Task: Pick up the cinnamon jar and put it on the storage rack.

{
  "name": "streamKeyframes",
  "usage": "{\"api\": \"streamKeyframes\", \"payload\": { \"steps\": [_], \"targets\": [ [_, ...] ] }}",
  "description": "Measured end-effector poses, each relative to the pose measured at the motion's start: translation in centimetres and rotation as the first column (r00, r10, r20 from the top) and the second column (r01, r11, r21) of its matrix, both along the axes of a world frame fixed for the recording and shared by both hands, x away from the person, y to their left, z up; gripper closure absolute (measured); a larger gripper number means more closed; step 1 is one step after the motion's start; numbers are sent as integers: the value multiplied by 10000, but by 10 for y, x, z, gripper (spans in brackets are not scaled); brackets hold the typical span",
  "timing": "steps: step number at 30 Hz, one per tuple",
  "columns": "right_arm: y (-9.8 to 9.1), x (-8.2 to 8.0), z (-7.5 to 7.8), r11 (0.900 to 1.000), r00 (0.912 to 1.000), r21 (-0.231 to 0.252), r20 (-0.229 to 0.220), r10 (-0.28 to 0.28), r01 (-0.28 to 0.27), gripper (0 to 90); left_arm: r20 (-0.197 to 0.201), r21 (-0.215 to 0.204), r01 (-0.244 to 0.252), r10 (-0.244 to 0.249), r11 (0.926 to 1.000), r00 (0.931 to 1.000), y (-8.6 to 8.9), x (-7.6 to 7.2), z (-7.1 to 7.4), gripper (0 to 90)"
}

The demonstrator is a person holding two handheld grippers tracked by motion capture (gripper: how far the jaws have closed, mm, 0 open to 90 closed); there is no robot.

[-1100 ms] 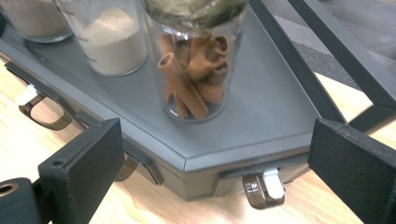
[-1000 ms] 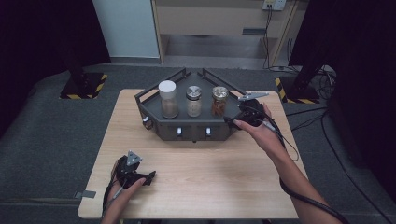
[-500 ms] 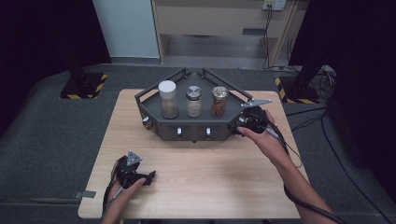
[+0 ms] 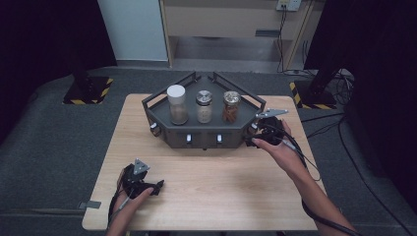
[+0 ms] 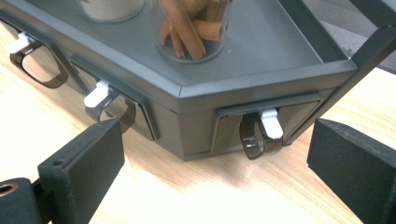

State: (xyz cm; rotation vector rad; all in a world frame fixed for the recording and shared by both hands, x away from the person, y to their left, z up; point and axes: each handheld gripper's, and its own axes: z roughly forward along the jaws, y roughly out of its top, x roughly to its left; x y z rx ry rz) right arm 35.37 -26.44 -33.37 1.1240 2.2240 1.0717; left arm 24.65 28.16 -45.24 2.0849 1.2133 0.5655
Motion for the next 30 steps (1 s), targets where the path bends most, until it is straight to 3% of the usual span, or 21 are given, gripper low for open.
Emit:
{"api": "streamKeyframes", "payload": {
  "steps": [30],
  "targets": [
    [-2, -14, -19, 9997, 9997, -127, -145, 209, -211, 39, 0, -2, 11, -11, 10000, 10000, -1, 0, 0, 0]
  ]
}}
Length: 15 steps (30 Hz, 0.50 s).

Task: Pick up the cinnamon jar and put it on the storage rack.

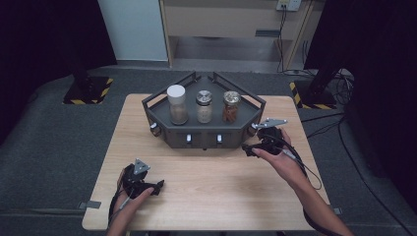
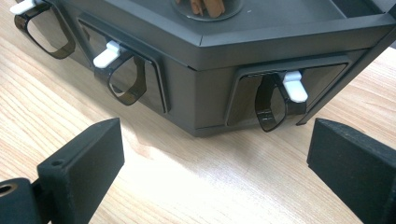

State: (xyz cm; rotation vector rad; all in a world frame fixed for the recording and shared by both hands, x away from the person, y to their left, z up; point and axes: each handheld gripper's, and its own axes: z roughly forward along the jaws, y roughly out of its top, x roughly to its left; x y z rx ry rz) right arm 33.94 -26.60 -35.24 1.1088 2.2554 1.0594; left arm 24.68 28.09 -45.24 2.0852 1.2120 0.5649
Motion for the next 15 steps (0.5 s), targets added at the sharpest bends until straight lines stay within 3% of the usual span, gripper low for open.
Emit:
{"api": "streamKeyframes", "payload": {
  "steps": [15],
  "targets": [
    [0, -8, -7, 9999, 9999, -40, -97, 98, -98, 41, -2, -1, 2, -2, 10000, 10000, 0, 0, 0, 0]
  ]
}}
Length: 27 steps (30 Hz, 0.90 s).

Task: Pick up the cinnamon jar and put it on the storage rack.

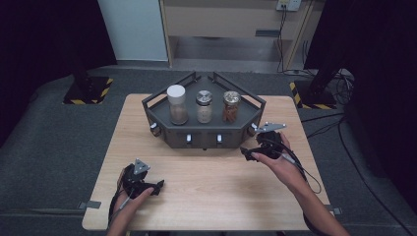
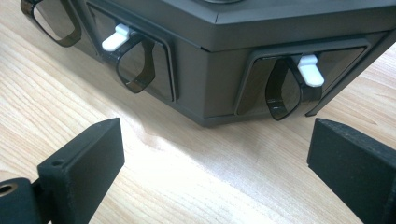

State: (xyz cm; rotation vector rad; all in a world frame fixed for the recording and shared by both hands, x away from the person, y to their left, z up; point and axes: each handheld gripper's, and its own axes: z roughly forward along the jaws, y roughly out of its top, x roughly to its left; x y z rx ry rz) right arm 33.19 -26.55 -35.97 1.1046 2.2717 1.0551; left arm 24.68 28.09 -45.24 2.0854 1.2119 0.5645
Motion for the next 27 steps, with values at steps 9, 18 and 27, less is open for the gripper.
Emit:
{"api": "streamKeyframes", "payload": {
  "steps": [9, 18, 27],
  "targets": [
    [-3, -7, -7, 10000, 10000, 53, -52, 54, -53, 40, 2, 2, -1, 1, 10000, 10000, 0, 0, 0, 0],
    [-1, -19, -15, 9995, 9996, 109, 23, 293, -294, 39, 1, -1, -4, 4, 10000, 10000, 0, 0, 0, 0],
    [4, -28, -24, 9984, 9985, 129, -18, 549, -549, 38, 3, -2, -5, 5, 10000, 10000, 0, 0, 0, 0]
  ]
}}
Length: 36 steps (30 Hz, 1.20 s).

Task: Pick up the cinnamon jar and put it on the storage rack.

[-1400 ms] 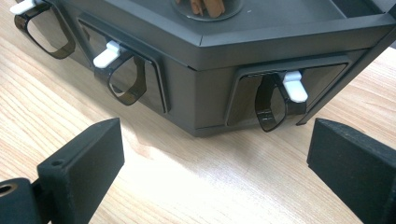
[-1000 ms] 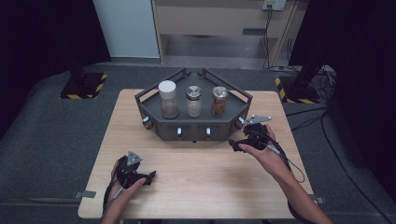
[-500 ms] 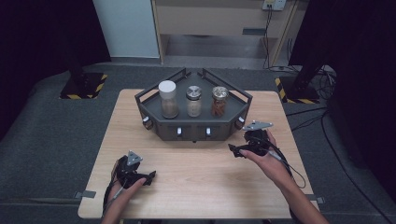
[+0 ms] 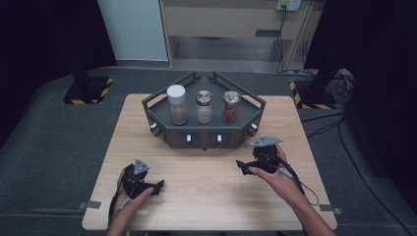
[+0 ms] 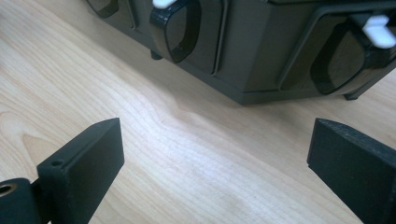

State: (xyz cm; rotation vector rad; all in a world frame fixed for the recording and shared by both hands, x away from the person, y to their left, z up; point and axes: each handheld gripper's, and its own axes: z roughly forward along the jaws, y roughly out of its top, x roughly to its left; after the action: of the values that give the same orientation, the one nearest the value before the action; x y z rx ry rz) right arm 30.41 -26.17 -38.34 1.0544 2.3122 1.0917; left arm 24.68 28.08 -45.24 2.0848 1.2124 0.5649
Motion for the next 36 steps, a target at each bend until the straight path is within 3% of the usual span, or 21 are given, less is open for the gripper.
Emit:
{"api": "streamKeyframes", "payload": {
  "steps": [19, 27, 29, 36],
  "targets": [
    [2, -8, -59, 9995, 9951, -142, -943, -279, 267, 39, -1, 5, 2, -2, 10000, 10000, 0, 0, 0, 0],
    [6, -16, -76, 9987, 9954, -251, -837, -470, 451, 27, -2, 6, 4, -4, 10000, 10000, 0, 0, 0, 0],
    [7, -22, -82, 9983, 9970, -227, -541, -554, 542, 15, -1, 3, 1, -1, 10000, 10000, 0, 0, 0, 0],
    [6, -23, -84, 9981, 9970, -126, -480, -601, 596, 4, -1, 2, 3, -3, 10000, 10000, 0, 0, 0, 0]
  ]
}}
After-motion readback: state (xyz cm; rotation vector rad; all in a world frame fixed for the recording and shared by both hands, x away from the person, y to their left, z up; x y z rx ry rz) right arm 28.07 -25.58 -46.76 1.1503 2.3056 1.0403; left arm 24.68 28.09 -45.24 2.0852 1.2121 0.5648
